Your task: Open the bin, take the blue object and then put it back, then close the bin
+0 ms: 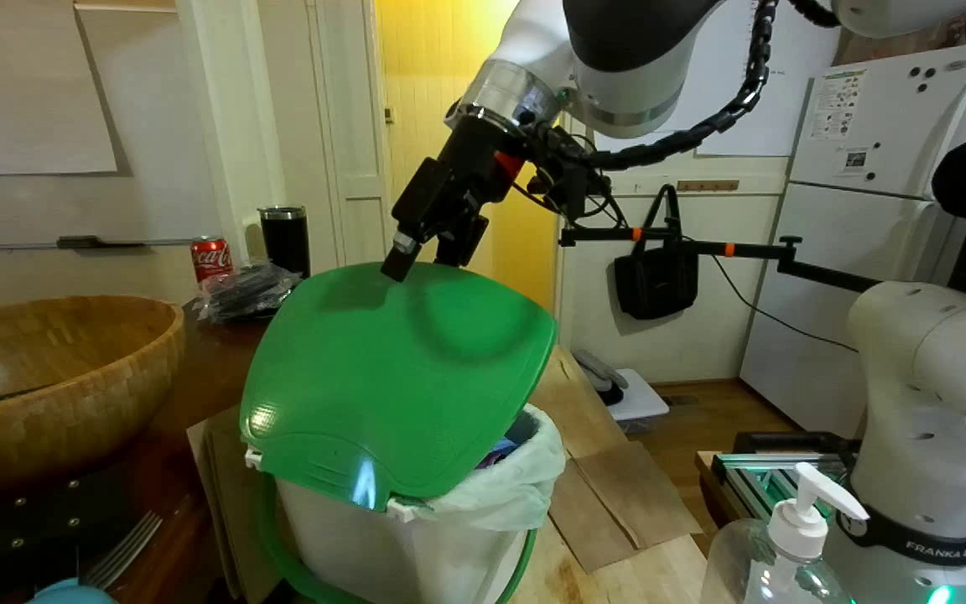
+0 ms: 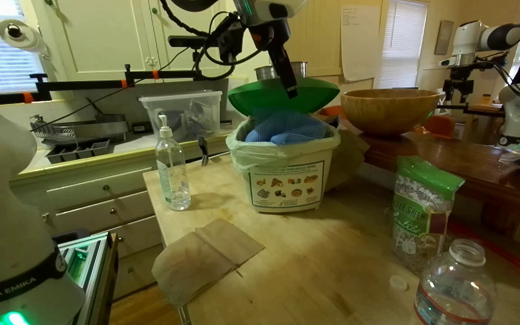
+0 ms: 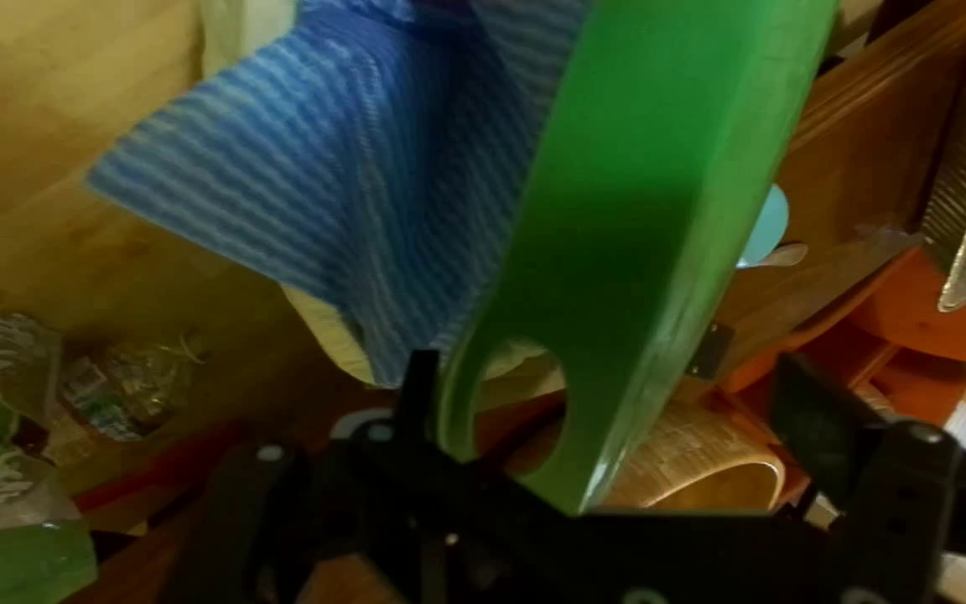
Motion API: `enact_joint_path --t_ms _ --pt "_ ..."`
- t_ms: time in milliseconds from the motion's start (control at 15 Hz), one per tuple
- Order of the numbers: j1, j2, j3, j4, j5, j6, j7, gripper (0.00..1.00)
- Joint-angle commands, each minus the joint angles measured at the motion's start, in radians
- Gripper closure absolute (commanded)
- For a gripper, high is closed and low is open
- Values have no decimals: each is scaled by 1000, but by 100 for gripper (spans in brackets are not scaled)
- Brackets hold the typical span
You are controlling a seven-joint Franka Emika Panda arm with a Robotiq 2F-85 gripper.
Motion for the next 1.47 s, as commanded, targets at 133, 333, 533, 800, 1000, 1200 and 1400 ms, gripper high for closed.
enact_joint_path --t_ms 133,333,533,800,1000,1200,1400 --pt "-33 -83 -25 -71 -137 -89 82 0" --pt "-61 -107 -33 -87 -218 -164 106 0" --pt "-74 -131 -57 -95 -232 -200 98 0" --pt "-76 -156 -92 -110 -212 -202 63 0" --pt "-76 -170 -114 -120 -210 -202 40 0" --pt "-74 -146 -116 -100 -211 -184 47 0" --pt "-74 -151 -119 -103 -210 -184 43 0"
